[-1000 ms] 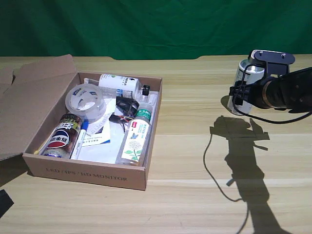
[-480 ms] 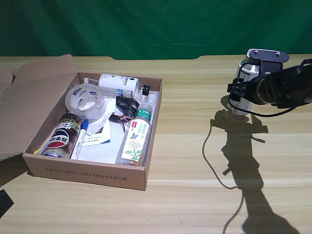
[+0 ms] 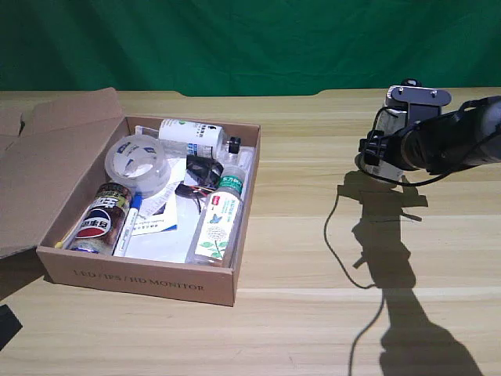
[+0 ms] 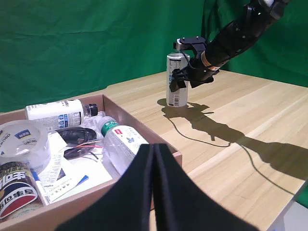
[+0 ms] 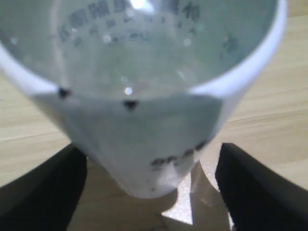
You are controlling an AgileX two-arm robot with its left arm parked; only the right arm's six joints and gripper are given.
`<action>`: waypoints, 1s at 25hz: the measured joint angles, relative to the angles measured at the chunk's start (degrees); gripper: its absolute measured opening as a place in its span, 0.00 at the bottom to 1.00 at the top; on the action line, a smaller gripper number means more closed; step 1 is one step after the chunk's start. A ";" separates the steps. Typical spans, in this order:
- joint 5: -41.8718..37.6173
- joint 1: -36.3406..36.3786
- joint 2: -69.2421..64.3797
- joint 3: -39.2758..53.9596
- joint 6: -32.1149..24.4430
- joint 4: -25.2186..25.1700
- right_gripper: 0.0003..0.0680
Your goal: Place the white bottle into the box.
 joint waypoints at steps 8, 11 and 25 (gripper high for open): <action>2.80 0.00 5.60 -3.84 0.03 0.03 0.95; 4.28 0.00 7.21 -5.25 0.03 0.03 0.93; 9.30 0.12 9.19 -7.39 0.08 0.54 0.78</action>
